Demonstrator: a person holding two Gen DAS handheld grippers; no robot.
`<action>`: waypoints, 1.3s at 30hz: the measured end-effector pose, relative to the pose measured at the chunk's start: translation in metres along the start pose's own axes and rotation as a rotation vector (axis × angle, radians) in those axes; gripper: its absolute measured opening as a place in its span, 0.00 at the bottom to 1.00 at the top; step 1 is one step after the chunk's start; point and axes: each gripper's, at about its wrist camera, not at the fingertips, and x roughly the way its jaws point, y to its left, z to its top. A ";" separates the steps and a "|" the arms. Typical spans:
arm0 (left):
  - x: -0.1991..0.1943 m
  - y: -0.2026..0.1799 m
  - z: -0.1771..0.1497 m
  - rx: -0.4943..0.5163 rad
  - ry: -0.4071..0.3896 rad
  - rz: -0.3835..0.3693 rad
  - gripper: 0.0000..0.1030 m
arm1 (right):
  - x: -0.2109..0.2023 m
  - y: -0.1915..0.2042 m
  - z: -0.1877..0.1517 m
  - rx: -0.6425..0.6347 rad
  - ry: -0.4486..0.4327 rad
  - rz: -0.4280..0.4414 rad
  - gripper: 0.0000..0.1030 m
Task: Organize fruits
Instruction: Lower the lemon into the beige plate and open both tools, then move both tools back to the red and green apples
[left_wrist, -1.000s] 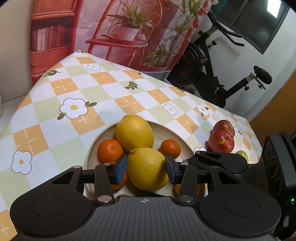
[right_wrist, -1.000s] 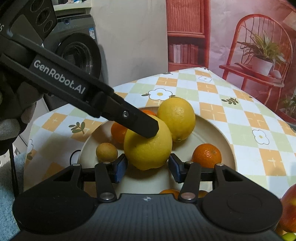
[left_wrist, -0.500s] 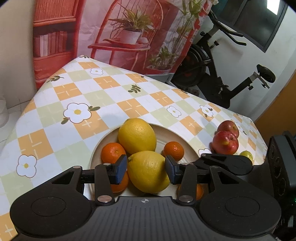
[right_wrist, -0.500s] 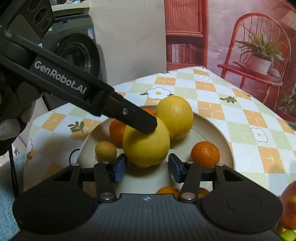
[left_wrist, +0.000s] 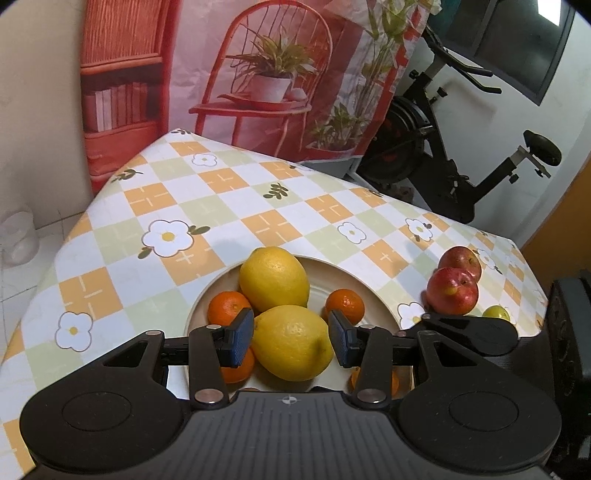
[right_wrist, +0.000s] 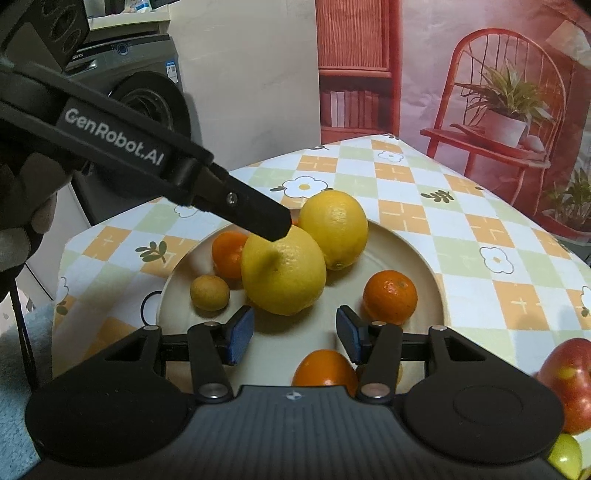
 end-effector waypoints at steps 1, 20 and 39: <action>-0.001 0.000 0.000 0.002 -0.002 0.006 0.45 | -0.002 0.000 0.000 0.000 -0.002 -0.003 0.51; -0.017 -0.030 0.002 0.058 -0.074 0.109 0.46 | -0.056 -0.022 -0.019 0.077 -0.087 -0.075 0.51; 0.009 -0.118 -0.017 0.174 -0.138 0.011 0.46 | -0.157 -0.084 -0.096 0.257 -0.179 -0.295 0.51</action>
